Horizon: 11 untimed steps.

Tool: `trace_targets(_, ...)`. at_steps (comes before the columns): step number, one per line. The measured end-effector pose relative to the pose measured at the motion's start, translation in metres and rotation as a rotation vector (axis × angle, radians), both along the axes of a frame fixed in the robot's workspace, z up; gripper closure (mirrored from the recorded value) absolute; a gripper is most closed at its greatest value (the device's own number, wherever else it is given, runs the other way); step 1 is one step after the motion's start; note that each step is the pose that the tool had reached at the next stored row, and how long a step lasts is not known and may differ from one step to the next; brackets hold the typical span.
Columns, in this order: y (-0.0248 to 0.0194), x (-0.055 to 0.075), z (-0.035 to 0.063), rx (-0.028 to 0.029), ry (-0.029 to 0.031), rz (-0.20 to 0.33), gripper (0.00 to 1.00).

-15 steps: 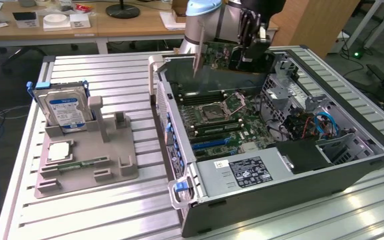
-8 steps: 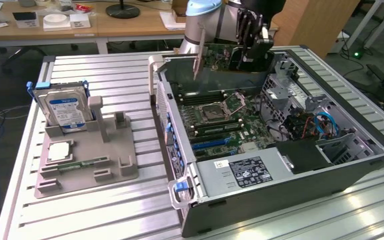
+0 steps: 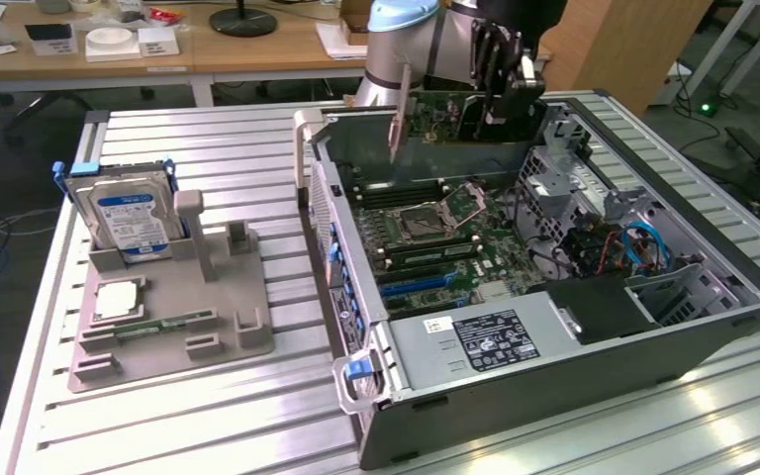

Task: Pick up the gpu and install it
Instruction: 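Insert the gpu into the slot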

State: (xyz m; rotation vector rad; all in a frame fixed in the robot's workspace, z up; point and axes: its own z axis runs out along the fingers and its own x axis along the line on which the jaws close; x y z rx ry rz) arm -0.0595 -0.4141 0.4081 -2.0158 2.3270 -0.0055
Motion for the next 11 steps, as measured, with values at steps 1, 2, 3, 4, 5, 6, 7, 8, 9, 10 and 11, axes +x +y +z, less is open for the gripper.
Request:
trace_targets(1, 0.0000, 0.0000, -0.0003, 0.0002, 0.0000, 0.005, 0.72)
trace_targets(2, 0.0000, 0.0000, -0.0005, 0.0002, -0.0001, 0.010, 0.72)
trace_targets(3, 0.0000, -0.0001, -0.0008, 0.0005, 0.0000, 0.014, 0.72)
trace_targets(4, 0.0000, 0.0000, -0.0010, 0.0007, 0.0001, 0.016, 0.72)
trace_targets(5, 0.0000, 0.0000, -0.0013, 0.0011, 0.0002, 0.017, 0.72)
trace_targets(6, 0.0000, 0.0000, -0.0015, 0.0011, 0.0001, 0.018, 0.72)
trace_targets(7, 0.0000, 0.0000, -0.0017, 0.0011, 0.0002, 0.020, 0.72)
trace_targets(8, 0.0000, 0.0000, -0.0021, 0.0012, 0.0001, 0.022, 0.72)
trace_targets(9, 0.0000, 0.0000, -0.0025, 0.0017, 0.0001, 0.024, 0.72)
trace_targets(10, 0.0000, 0.0000, -0.0027, 0.0024, 0.0002, 0.027, 0.72)
trace_targets(11, 0.0000, 0.0000, -0.0029, 0.0028, 0.0002, 0.029, 0.72)
